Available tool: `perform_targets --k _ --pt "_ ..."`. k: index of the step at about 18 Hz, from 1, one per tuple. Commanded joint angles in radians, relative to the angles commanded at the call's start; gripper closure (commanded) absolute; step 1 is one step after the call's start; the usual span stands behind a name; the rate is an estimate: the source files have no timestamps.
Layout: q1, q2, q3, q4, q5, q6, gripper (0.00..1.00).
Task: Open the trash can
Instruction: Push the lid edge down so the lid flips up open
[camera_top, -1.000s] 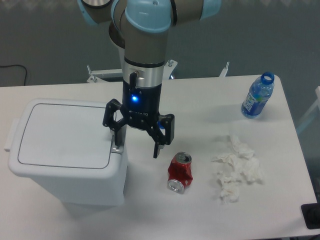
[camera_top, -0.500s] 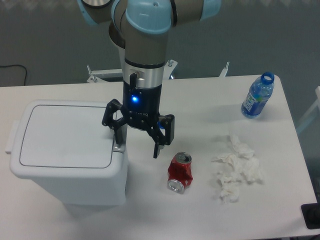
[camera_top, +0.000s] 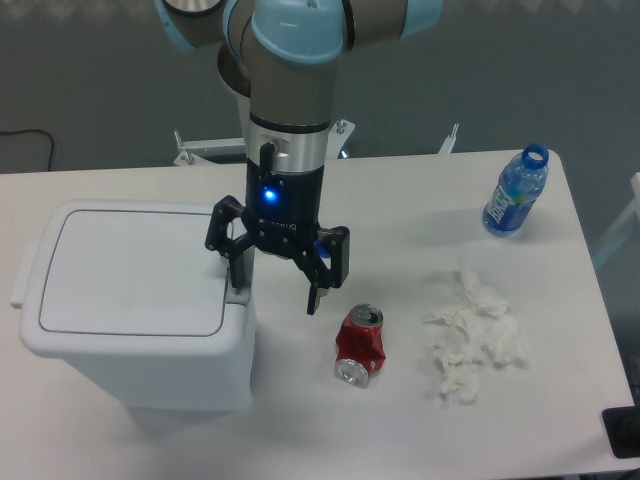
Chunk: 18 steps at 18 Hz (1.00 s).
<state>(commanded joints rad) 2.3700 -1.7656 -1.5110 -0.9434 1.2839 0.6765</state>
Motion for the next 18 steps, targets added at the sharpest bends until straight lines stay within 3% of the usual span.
perform_targets --k 13,18 --pt "0.020 0.003 0.005 -0.005 -0.038 0.002 0.00" --pt "0.087 0.043 0.006 -0.014 -0.118 0.000 0.00"
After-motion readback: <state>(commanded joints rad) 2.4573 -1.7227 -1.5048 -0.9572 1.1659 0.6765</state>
